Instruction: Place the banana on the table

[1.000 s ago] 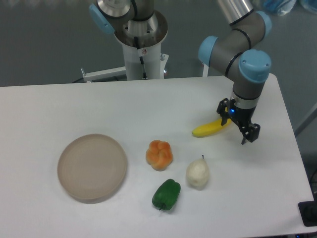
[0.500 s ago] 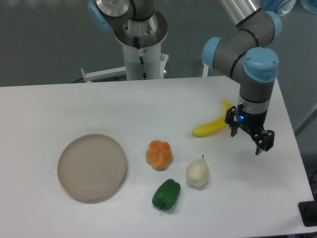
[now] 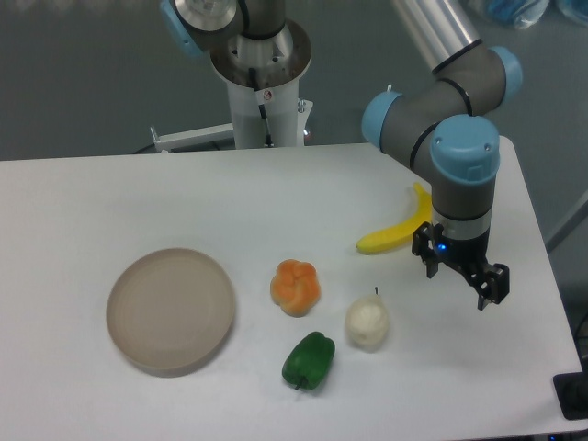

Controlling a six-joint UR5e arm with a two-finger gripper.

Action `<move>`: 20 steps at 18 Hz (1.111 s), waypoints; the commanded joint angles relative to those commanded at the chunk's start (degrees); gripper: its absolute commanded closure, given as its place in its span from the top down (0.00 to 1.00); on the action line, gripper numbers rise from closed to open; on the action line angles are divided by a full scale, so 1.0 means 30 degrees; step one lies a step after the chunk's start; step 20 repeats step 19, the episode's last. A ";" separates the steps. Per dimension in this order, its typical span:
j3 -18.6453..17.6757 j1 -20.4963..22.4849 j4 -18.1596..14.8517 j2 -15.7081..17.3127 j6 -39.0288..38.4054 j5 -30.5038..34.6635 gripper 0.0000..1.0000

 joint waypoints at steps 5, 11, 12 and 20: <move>0.0000 0.0000 0.0029 0.0029 -0.0030 0.0000 1.00; 0.0029 0.0029 0.0029 0.0088 -0.0235 -0.0058 1.00; 0.0058 0.0000 0.0029 0.0088 -0.0235 -0.0029 1.00; 0.0029 0.0000 0.0029 0.0059 -0.0235 -0.0029 1.00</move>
